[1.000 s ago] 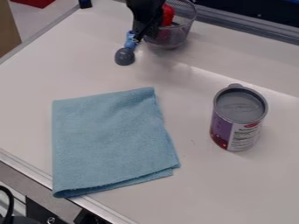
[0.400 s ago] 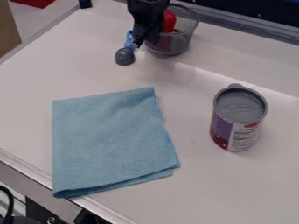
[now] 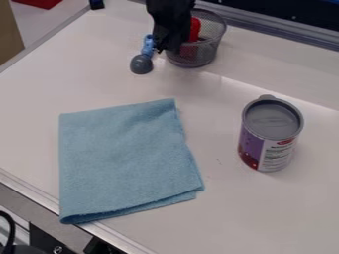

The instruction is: Move the basket to the left side of the table

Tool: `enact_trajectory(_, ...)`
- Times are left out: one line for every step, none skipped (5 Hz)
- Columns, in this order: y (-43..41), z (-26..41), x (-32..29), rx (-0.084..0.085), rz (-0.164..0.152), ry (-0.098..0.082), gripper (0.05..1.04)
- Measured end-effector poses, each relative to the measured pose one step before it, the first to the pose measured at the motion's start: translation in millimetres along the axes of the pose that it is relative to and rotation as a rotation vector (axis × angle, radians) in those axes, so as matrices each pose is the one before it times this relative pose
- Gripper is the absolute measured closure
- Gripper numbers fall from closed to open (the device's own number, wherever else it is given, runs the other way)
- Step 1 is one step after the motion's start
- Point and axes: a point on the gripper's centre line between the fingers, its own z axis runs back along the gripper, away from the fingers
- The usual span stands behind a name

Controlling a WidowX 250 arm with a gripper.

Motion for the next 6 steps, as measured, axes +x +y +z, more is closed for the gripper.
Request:
enact_trajectory(0.84, 4.46, -1.27, 0.0206, -0.0105, 0.0178, 0.317)
enact_trajectory(-8.81, 26.27, 1.58, -0.0653, -0.0142, 0.0131, 0.093)
enact_trajectory(5.14, 14.10, -1.31, -0.0090, -0.0358, 0.0389, 0.083)
enact_trajectory(9.41, 18.08, 1.56, -0.0365, -0.1675, 0.0207, 0.083)
enact_trajectory(13.87, 8.77, 7.99, 0.0009, -0.2167, 0.0112, 0.083)
enact_trajectory(23.40, 5.02, 2.43, -0.0009, -0.2403, 0.0620, 0.083)
